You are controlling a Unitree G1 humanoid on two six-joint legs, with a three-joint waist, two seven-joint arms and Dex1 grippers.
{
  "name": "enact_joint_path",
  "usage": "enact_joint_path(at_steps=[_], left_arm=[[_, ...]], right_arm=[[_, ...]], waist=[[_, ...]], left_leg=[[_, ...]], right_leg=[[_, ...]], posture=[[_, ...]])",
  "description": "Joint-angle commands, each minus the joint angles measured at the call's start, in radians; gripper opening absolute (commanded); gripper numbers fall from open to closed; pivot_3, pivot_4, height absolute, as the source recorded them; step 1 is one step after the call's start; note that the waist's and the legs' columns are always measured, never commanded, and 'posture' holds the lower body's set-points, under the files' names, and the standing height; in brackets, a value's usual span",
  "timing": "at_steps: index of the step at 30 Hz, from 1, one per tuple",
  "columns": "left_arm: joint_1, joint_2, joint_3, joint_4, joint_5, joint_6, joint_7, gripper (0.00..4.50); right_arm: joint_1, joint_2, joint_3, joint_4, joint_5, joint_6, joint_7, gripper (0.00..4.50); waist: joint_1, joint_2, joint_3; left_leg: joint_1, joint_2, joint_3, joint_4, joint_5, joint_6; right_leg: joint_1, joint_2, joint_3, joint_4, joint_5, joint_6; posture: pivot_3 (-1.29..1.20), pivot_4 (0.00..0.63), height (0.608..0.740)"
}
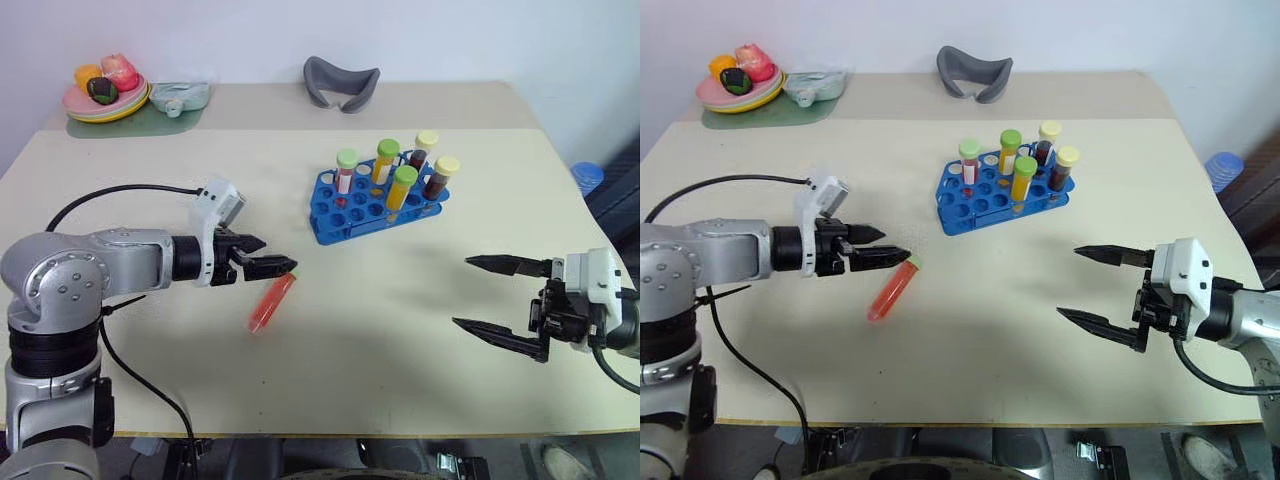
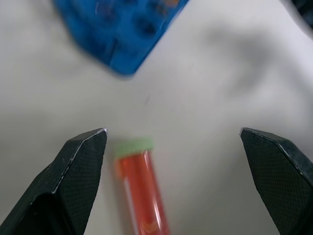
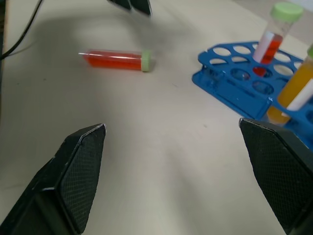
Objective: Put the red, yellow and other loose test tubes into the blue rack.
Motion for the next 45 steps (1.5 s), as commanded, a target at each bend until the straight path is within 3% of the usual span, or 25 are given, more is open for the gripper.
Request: enact_joint_path(at_steps=[1,10,21,29,34,45], left_arm=[[-0.079,0.062,-0.085,-0.039,-0.002,0.06,0.126,4.47],[-0.264,0.136,-0.234,0.095,-0.196,0.062,0.379,4.47],[-0.349,0.203,-0.419,0.331,-0.582,0.062,0.582,4.47],[-0.396,0.249,-0.603,0.402,-0.819,-0.03,0.759,4.47],[-0.438,0.23,-0.674,0.448,-0.82,-0.038,0.802,4.47],[-0.503,0.076,-0.726,0.627,-0.713,0.009,0.868,4.47]], right_arm=[[-0.036,-0.013,0.021,0.022,-0.012,-0.046,0.013,4.45],[-0.073,0.004,0.075,0.044,-0.035,-0.079,-0.027,4.45],[-0.063,0.002,0.089,0.035,-0.04,-0.087,-0.05,4.45],[-0.053,0.014,0.105,0.025,-0.039,-0.088,-0.071,4.45],[-0.06,0.029,0.123,0.02,-0.044,-0.093,-0.091,4.45],[-0.03,0.039,0.11,-0.006,-0.041,-0.103,-0.121,4.45]], waist=[[0.001,0.0,0.0],[0.001,0.0,0.0],[0.002,0.0,0.0],[0.003,0.0,0.0],[0.003,0.0,0.0],[0.002,0.0,0.0]], left_leg=[[0.0,0.0,0.0,0.0,0.0,0.0],[0.0,0.0,0.0,0.0,0.0,-0.001],[-0.001,0.0,0.0,0.0,0.0,-0.001],[-0.001,0.0,0.0,0.001,0.0,-0.001],[-0.001,-0.001,0.0,0.001,0.0,-0.001],[-0.001,-0.001,0.0,0.001,0.001,-0.001]], right_leg=[[0.0,0.0,0.0,0.0,0.0,0.0],[0.0,-0.001,0.0,-0.001,0.0,0.0],[0.0,-0.001,0.0,0.0,0.0,0.0],[0.0,-0.001,0.0,0.0,0.0,0.0],[0.0,-0.001,0.0,0.0,0.0,0.0],[-0.001,-0.001,0.001,0.001,0.0,0.0]], posture=[[0.0,0.15,0.74],[0.0,0.15,0.74],[0.0,0.15,0.74],[0.0,0.15,0.74],[0.0,0.15,0.74],[0.0,0.15,0.74]])
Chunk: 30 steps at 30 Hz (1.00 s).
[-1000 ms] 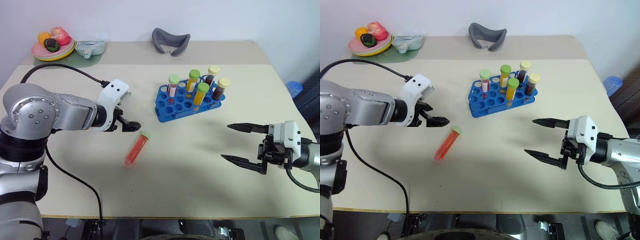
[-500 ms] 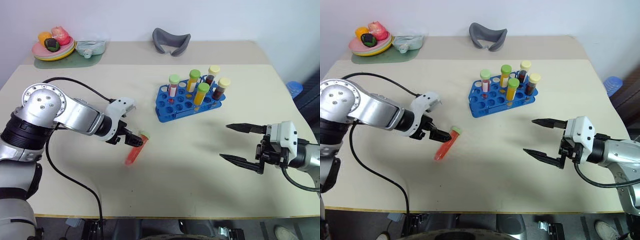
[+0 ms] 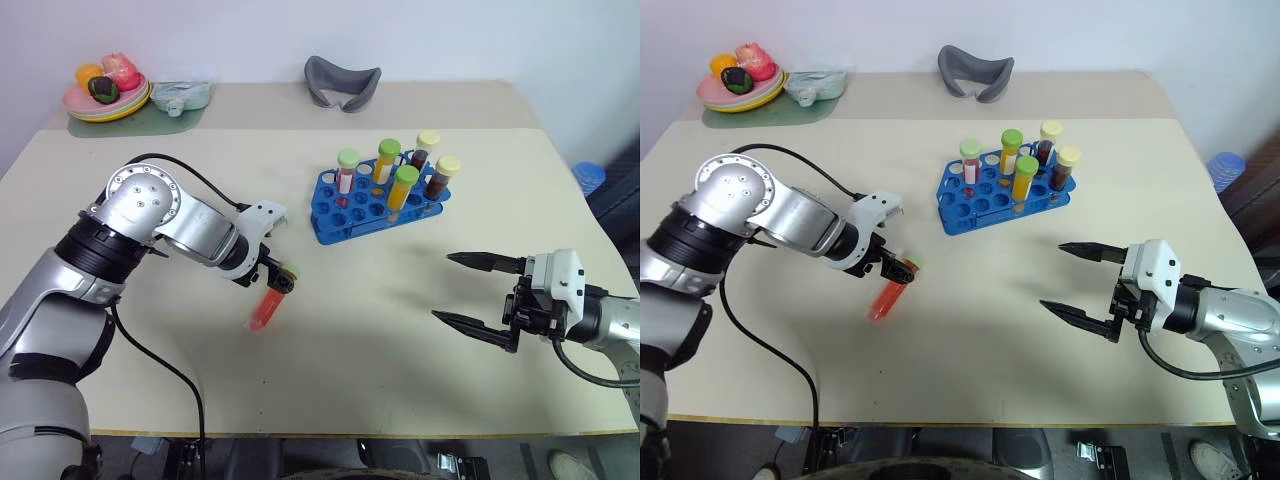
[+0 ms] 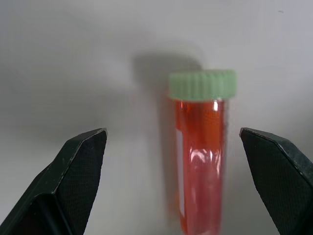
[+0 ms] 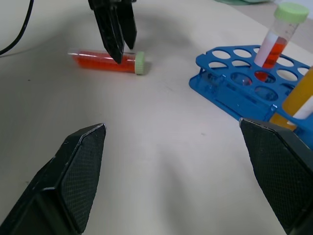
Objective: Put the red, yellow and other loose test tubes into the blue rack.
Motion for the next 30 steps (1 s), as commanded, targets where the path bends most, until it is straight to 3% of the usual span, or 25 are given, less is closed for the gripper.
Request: enact_joint_path(at_steps=[1,9,24,30], left_arm=[[-0.05,-0.032,0.014,0.055,0.059,0.045,0.002,4.47],[-0.083,-0.093,0.018,0.135,0.16,0.083,-0.028,4.47],[-0.113,-0.067,-0.013,0.199,0.126,0.083,-0.063,4.47],[-0.12,-0.047,-0.036,0.19,0.1,0.083,-0.084,1.59]], right_arm=[[-0.003,0.004,-0.023,-0.04,0.009,-0.02,-0.015,4.45],[0.001,0.004,-0.022,-0.047,0.013,-0.021,-0.03,4.45],[0.003,-0.001,-0.024,-0.048,0.021,-0.015,-0.034,4.45],[-0.006,-0.003,-0.02,-0.045,0.021,-0.014,-0.032,4.5]], waist=[[0.001,0.0,0.0],[0.001,0.001,0.0],[-0.001,0.001,-0.001],[0.0,0.001,-0.001]], left_leg=[[0.0,0.0,0.0,0.0,0.0,0.0],[0.0,0.0,0.0,0.0,0.0,0.0],[0.001,0.0,0.0,0.0,0.0,0.0],[0.0,0.0,0.0,0.0,0.0,-0.001]], right_leg=[[0.0,0.0,0.0,0.0,0.0,0.0],[0.0,0.0,0.0,0.0,0.0,0.0],[0.0,0.0,0.0,0.001,0.0,0.0],[0.0,0.0,0.0,0.001,0.0,0.0]], posture=[[0.0,0.15,0.74],[0.0,0.15,0.74],[0.0,0.15,0.74],[0.0,0.15,0.74]])
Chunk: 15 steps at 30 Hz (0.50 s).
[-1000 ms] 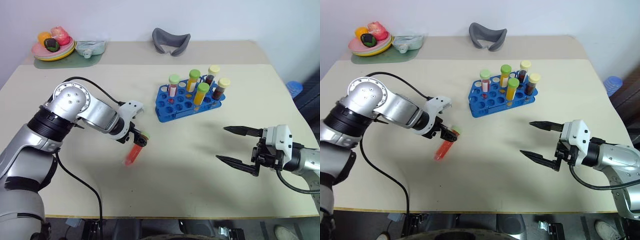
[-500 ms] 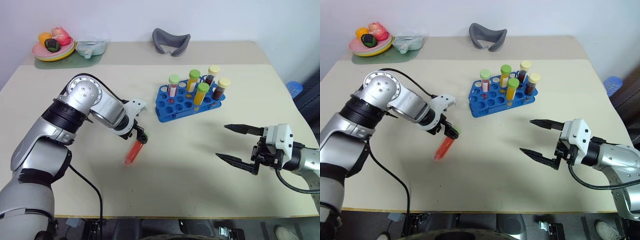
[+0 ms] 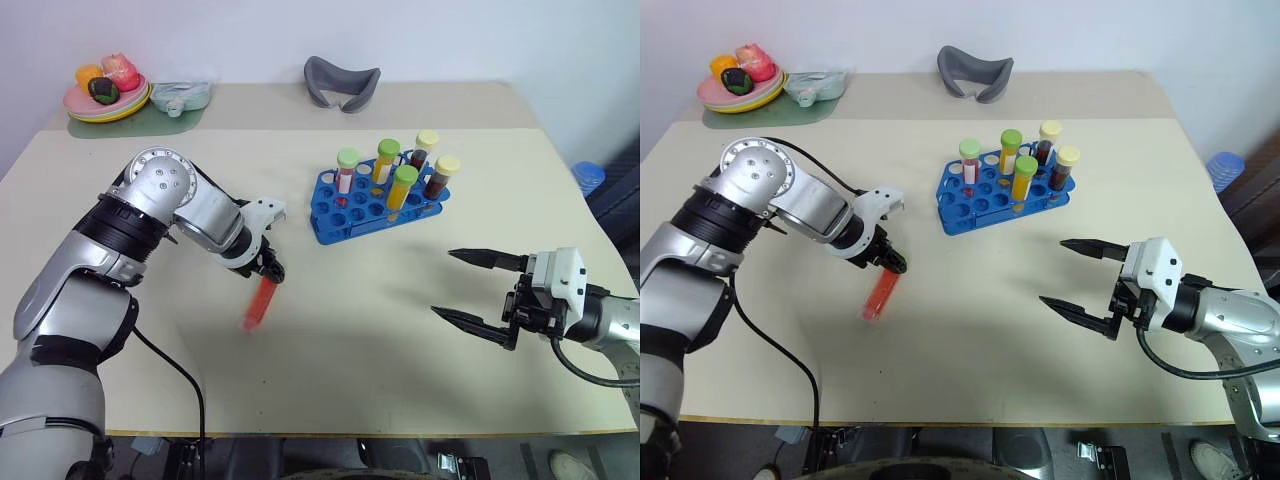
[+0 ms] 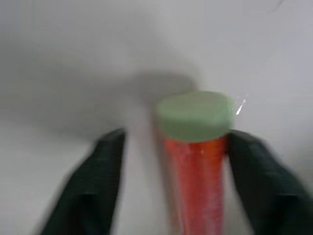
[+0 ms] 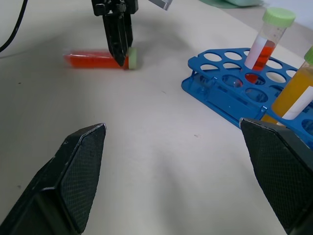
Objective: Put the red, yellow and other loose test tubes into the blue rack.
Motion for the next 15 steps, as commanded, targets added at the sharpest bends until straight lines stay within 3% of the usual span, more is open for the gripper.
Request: enact_joint_path(at_steps=[1,9,15], left_arm=[[-0.027,0.024,-0.016,-0.013,-0.029,0.007,-0.005,1.18],[-0.02,0.031,0.025,-0.035,-0.049,0.007,-0.01,1.18],[0.019,0.044,0.179,-0.109,-0.058,-0.032,-0.065,1.18]], right_arm=[[-0.007,-0.003,-0.018,-0.034,0.018,-0.007,-0.001,4.5],[-0.012,-0.001,-0.012,-0.034,0.017,-0.005,-0.004,4.5],[-0.025,-0.001,-0.01,-0.033,0.026,0.004,-0.008,4.5]], waist=[[0.0,0.0,0.0],[0.0,0.0,0.0],[-0.001,0.0,0.0]], left_leg=[[0.0,0.0,0.0,0.0,0.0,0.0],[0.0,0.0,0.0,0.0,0.0,0.0],[0.0,0.0,0.0,0.0,0.001,-0.002]], right_leg=[[0.0,0.0,0.0,0.0,0.0,0.0],[0.0,0.0,0.0,0.0,0.0,0.0],[0.0,0.0,0.0,0.0,0.0,0.0]], posture=[[0.0,0.15,0.74],[0.0,0.15,0.74],[0.0,0.15,0.74]])
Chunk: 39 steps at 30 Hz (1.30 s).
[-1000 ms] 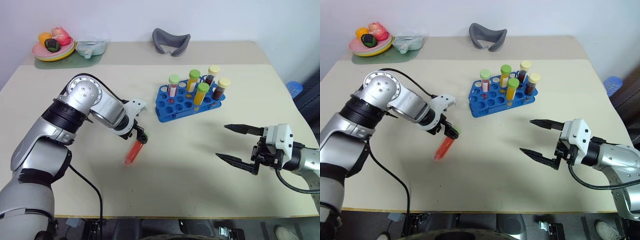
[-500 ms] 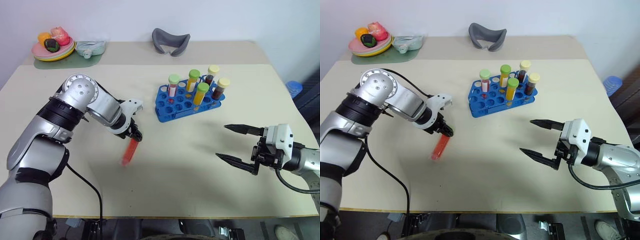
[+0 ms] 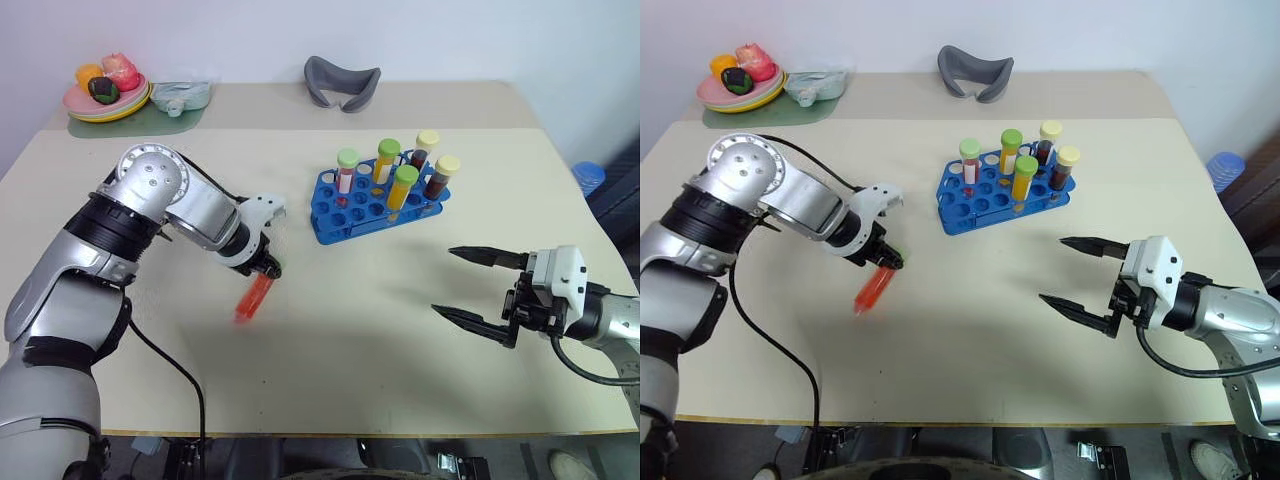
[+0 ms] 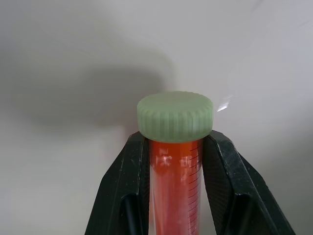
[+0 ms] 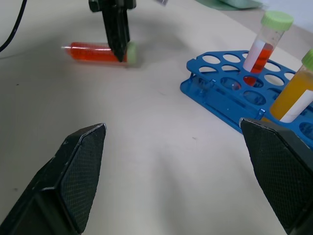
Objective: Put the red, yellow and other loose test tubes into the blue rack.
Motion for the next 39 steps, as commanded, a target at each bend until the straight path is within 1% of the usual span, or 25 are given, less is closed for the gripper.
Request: enact_joint_path(at_steps=[1,2,3,5,6,8,10,12,13,16,17,19,21,24,29,32,34,36,39], left_arm=[[0.018,0.026,0.122,-0.039,-0.038,-0.033,-0.039,1.18],[0.031,0.032,0.156,-0.069,-0.032,-0.044,-0.06,1.18],[0.054,0.034,0.198,-0.08,-0.057,-0.083,-0.057,1.18],[0.105,0.029,0.294,-0.125,-0.067,-0.143,-0.126,1.18],[0.139,0.014,0.344,-0.151,-0.073,-0.189,-0.149,1.18],[0.223,-0.052,0.472,-0.182,-0.103,-0.298,-0.254,1.18],[0.274,-0.073,0.528,-0.259,-0.003,-0.358,-0.344,1.18],[0.301,-0.08,0.552,-0.315,0.087,-0.399,-0.43,1.18],[0.314,-0.078,0.55,-0.354,0.164,-0.442,-0.495,1.18],[0.365,-0.104,0.531,-0.478,0.473,-0.713,-0.696,1.18],[0.372,-0.096,0.5,-0.497,0.559,-0.762,-0.744,1.18],[0.387,-0.097,0.428,-0.511,0.769,-0.922,-0.845,1.18],[0.39,-0.144,0.411,-0.485,0.879,-1.038,-0.904,1.18],[0.385,-0.237,0.42,-0.434,0.967,-1.159,-0.962,1.18],[0.388,-0.366,0.426,-0.347,1.044,-1.265,-1.054,1.18],[0.394,-0.408,0.424,-0.278,1.077,-1.315,-1.139,1.18],[0.385,-0.438,0.432,-0.2,1.102,-1.354,-1.177,1.18],[0.355,-0.469,0.432,-0.083,1.146,-1.429,-1.233,1.18],[0.288,-0.52,0.433,0.095,1.223,-1.551,-1.271,1.18]], right_arm=[[-0.015,-0.001,-0.013,-0.033,0.028,0.002,-0.001,4.5],[-0.016,-0.002,-0.014,-0.032,0.029,0.003,-0.001,4.5],[-0.021,-0.001,-0.013,-0.03,0.03,0.006,-0.002,4.5],[-0.034,0.001,-0.007,-0.025,0.032,0.011,-0.005,4.5],[-0.04,0.003,-0.005,-0.024,0.032,0.013,-0.007,4.5],[-0.059,0.01,0.008,-0.017,0.03,0.016,-0.018,4.5],[-0.076,0.02,0.018,-0.016,0.029,0.017,-0.031,4.5],[-0.093,0.036,0.02,-0.019,0.038,0.033,-0.058,4.5],[-0.099,0.042,0.019,-0.022,0.04,0.041,-0.071,4.5],[-0.111,0.063,0.018,-0.034,0.043,0.061,-0.119,4.5],[-0.112,0.069,0.018,-0.039,0.043,0.069,-0.133,4.5],[-0.114,0.084,0.019,-0.05,0.037,0.085,-0.172,4.5],[-0.118,0.095,0.02,-0.053,0.034,0.106,-0.213,4.5],[-0.126,0.107,0.024,-0.06,0.032,0.12,-0.248,4.5],[-0.136,0.118,0.033,-0.074,0.032,0.139,-0.29,4.5],[-0.145,0.116,0.036,-0.081,0.031,0.164,-0.319,4.5],[-0.155,0.118,0.038,-0.086,0.037,0.174,-0.331,4.5],[-0.169,0.115,0.053,-0.087,0.028,0.205,-0.361,4.5],[-0.194,0.107,0.076,-0.065,-0.032,0.275,-0.451,4.5]], waist=[[0.0,0.0,0.0],[-0.001,0.0,0.0],[-0.002,0.0,0.0],[-0.001,0.0,0.0],[-0.001,0.0,0.0],[0.002,0.001,0.0],[0.003,0.0,0.0],[0.001,0.0,0.0],[0.001,0.0,0.0],[0.002,0.0,-0.001],[0.002,0.0,-0.001],[0.004,0.0,-0.001],[0.004,0.0,-0.001],[0.005,0.0,-0.001],[0.002,0.0,-0.001],[0.0,0.0,-0.001],[0.0,0.0,-0.001],[0.001,0.0,-0.001],[0.003,0.0,0.0]], left_leg=[[0.0,0.0,0.0,0.0,0.002,-0.003],[0.0,0.0,0.0,0.0,0.002,-0.003],[0.0,0.0,0.0,0.0,0.002,-0.003],[0.0,0.0,0.0,0.0,0.002,-0.003],[0.0,0.0,0.0,0.0,0.002,-0.004],[0.0,0.0,0.001,0.0,0.002,-0.004],[0.0,0.0,0.001,0.0,0.003,-0.006],[0.0,0.0,0.001,0.0,0.004,-0.006],[0.0,0.0,0.001,0.0,0.004,-0.006],[0.001,0.0,0.001,0.0,0.004,-0.007],[0.001,0.0,0.001,0.0,0.004,-0.007],[0.0,0.0,0.001,0.0,0.004,-0.007],[0.001,0.0,0.001,0.0,0.004,-0.007],[0.0,0.0,0.002,0.0,0.004,-0.007],[0.0,0.0,0.001,0.0,0.002,-0.003],[0.0,0.0,0.001,0.0,0.001,-0.002],[0.001,0.0,0.001,0.0,0.001,-0.002],[0.001,0.0,0.002,0.0,0.001,-0.002],[0.0,0.0,0.001,0.0,0.001,-0.001]], right_leg=[[0.0,0.0,0.0,0.0,0.0,0.0],[0.0,0.0,0.0,0.001,0.0,0.0],[0.0,0.0,0.0,0.001,0.0,0.0],[-0.001,0.0,0.001,0.002,0.0,0.0],[-0.001,0.0,0.001,0.002,0.0,0.0],[-0.001,0.0,0.001,0.003,0.0,0.0],[-0.001,-0.001,0.001,0.003,0.0,0.0],[-0.001,0.0,0.001,0.003,0.0,0.0],[-0.001,0.0,0.001,0.003,0.0,0.0],[-0.001,0.0,0.001,0.003,0.0,0.0],[-0.001,0.0,0.001,0.003,0.0,0.0],[-0.001,0.0,0.001,0.003,0.0,0.0],[-0.001,0.0,0.001,0.003,0.0,0.0],[0.0,0.0,0.001,0.002,0.0,0.0],[-0.001,0.0,0.001,0.002,0.0,0.0],[-0.001,0.0,0.001,0.002,0.0,0.0],[-0.001,0.0,0.001,0.002,0.0,0.0],[0.0,0.0,0.001,0.003,0.0,0.0],[-0.001,0.0,0.0,0.003,0.0,0.0]], posture=[[0.0,0.15,0.74],[0.0,0.15,0.74],[0.0,0.15,0.74],[0.0,0.15,0.74],[0.0,0.15,0.74],[0.0,0.15,0.74],[0.0,0.15,0.74],[0.0,0.15,0.74],[0.0,0.15,0.74],[0.0,0.15,0.74],[0.0,0.15,0.74],[0.0,0.15,0.74],[0.0,0.15,0.74],[0.0,0.15,0.74],[0.0,0.15,0.74],[0.0,0.15,0.74],[0.0,0.15,0.74],[0.0,0.15,0.74],[0.0,0.15,0.74]])
